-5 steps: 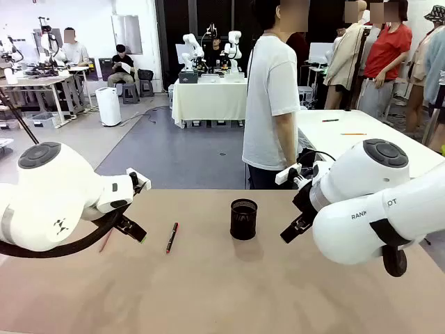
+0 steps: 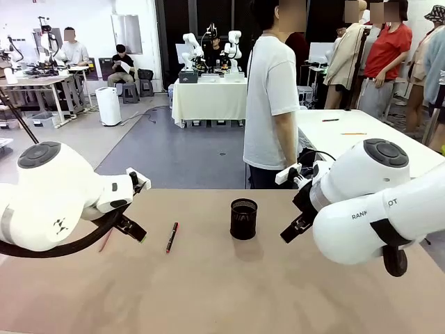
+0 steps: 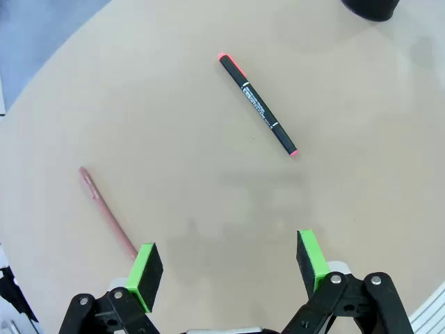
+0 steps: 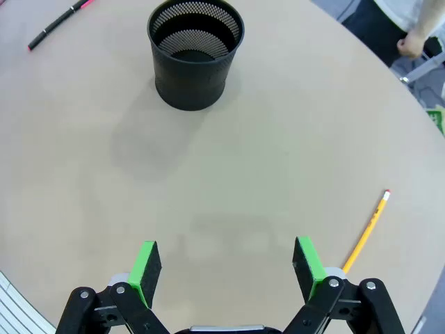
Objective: Place the pens into the pen holder.
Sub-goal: Pick up a writing instrument from the table and place it into the Pen holder.
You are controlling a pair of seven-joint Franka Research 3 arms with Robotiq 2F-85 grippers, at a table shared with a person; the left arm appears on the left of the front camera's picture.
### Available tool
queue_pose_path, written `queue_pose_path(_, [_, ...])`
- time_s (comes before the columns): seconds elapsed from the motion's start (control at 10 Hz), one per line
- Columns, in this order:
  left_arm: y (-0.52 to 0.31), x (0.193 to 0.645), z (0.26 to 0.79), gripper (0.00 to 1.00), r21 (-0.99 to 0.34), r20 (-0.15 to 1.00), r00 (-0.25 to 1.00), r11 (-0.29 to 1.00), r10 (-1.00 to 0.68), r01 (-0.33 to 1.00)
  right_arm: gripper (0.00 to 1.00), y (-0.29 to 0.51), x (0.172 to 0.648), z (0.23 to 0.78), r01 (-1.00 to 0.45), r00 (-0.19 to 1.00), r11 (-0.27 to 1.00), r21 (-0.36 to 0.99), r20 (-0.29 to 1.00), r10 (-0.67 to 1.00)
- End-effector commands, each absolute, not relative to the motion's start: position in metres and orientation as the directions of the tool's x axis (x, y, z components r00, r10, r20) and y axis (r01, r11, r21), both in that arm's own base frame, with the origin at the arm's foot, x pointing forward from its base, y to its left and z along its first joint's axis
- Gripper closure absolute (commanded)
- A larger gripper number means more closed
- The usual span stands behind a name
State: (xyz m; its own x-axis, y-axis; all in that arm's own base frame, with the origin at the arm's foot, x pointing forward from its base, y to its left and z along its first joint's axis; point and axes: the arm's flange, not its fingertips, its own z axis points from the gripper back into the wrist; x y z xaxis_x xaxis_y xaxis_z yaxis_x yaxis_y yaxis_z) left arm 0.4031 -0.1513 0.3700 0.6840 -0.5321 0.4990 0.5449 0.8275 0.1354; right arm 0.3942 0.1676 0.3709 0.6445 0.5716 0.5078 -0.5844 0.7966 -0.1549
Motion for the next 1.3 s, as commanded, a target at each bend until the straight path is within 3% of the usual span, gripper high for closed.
queue_pose_path(0.0, [-0.1513,0.4031,0.3701,0.0,0.136,0.499,0.684,0.827,-0.532,0.545,0.0,0.1675,0.3942,0.3709,-0.584,0.645,0.797,-0.154,0.508,0.571])
queue_pose_path(1.2, [-0.1513,0.4031,0.37,0.0,0.135,0.499,0.684,0.827,-0.532,0.545,0.0,0.1675,0.3942,0.3709,-0.584,0.645,0.797,-0.154,0.508,0.571])
